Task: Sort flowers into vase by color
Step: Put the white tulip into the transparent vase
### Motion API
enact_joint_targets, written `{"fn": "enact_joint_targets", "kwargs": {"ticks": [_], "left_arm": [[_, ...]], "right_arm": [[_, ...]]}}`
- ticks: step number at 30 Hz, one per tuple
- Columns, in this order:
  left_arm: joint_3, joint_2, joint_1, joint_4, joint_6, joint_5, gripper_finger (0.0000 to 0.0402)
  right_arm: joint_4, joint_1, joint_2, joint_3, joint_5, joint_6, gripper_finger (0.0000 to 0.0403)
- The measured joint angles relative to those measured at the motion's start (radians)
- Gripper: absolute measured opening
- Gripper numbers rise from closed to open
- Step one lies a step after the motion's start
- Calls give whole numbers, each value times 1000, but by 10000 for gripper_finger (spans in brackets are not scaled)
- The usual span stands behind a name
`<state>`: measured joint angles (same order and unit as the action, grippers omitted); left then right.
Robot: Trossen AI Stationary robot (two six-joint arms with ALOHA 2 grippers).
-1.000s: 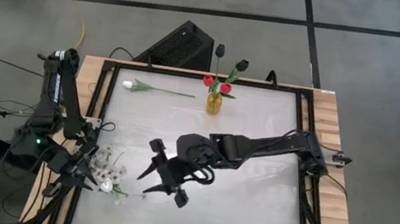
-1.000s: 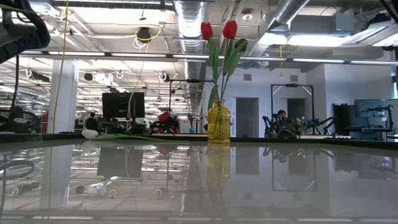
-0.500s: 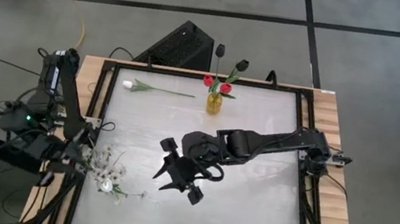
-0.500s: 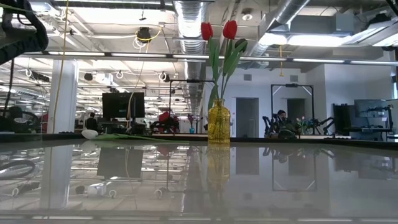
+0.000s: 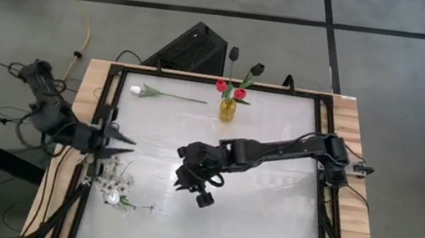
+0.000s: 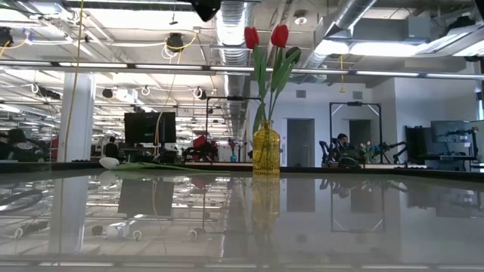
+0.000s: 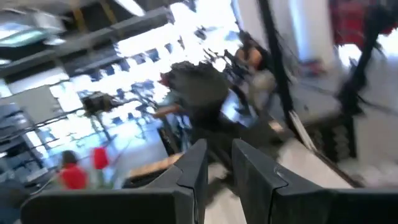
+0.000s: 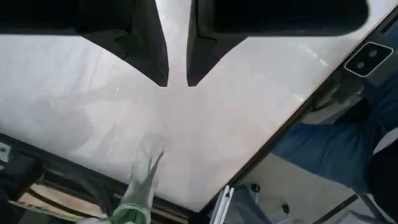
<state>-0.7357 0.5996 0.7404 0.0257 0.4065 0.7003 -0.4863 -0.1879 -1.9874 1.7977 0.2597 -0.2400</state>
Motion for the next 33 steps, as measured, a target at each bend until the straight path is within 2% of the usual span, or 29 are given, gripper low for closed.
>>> {"fn": "enact_joint_targets", "kwargs": {"ticks": [2, 6, 10, 13, 21, 26, 30, 33], "left_arm": [[-4, -27, -77, 14, -12, -7, 64], [-5, -56, -252, -4, -28, 58, 64], [-4, -66, -450, -63, -89, -17, 64], [-4, -45, -605, -138, -168, -113, 64], [-6, 166, -1034, -167, -231, -467, 64], [-29, 355, -1288, -174, -226, -626, 64], [-59, 507, -1412, -185, -153, -737, 64], [-85, 612, -1450, -230, -64, -748, 69]], "right_arm": [[19, 1, 21, -33, 0, -1, 70], [73, 8, 76, -143, 0, -2, 58], [191, 20, 159, -304, 0, 11, 54], [329, 37, 221, -445, 0, 49, 53], [605, 59, 346, -740, 0, 171, 53], [644, 26, 380, -835, 0, 242, 53], [653, -27, 392, -879, -41, 283, 53], [651, -72, 392, -902, -93, 294, 53]]}}
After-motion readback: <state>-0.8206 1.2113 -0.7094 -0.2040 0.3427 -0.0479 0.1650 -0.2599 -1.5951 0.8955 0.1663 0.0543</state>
